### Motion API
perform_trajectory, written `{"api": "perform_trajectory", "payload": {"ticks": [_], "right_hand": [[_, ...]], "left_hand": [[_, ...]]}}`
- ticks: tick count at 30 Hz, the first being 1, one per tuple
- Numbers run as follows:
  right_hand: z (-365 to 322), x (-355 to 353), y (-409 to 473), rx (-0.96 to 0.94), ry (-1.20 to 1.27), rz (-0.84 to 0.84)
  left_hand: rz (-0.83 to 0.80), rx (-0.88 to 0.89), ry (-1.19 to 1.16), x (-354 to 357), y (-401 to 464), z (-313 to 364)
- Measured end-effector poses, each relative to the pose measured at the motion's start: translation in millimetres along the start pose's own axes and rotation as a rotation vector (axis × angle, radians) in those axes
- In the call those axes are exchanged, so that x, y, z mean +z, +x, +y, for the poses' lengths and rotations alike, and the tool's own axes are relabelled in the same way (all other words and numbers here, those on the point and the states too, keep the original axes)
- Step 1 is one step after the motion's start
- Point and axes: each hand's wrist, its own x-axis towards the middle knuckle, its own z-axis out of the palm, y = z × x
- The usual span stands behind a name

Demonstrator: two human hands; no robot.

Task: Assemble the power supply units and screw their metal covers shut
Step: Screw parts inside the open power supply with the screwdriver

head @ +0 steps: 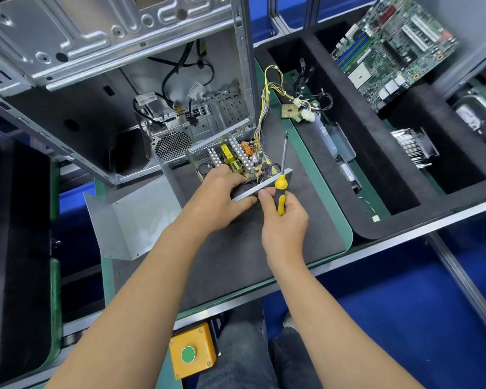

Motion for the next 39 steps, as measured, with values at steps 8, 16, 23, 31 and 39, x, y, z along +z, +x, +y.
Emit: {"api": "perform_trajectory", "payload": {"ticks": [8, 16, 23, 31, 39], "right_hand": [[-11, -7, 0, -0.100, -0.103, -0.036], [-67, -28, 15, -0.559, -0.378, 0.000], [-109, -33, 33, -0.678, -0.595, -0.279], [-121, -56, 54, -0.506, -0.459, -0.423], [-138, -54, 67, -0.330, 0.295, -0.188]], "left_hand": [[0.022, 0.010, -0.083, -7, 0, 8], [-0.013, -0.165, -0.594, -31, 3, 35], [-0.011, -0.463, -1.245, -21, -10, 48], [-0.014, -0.545, -1.284, -19, -8, 35], [-0.056, -0.588, -1.398, -22, -4, 21]]}}
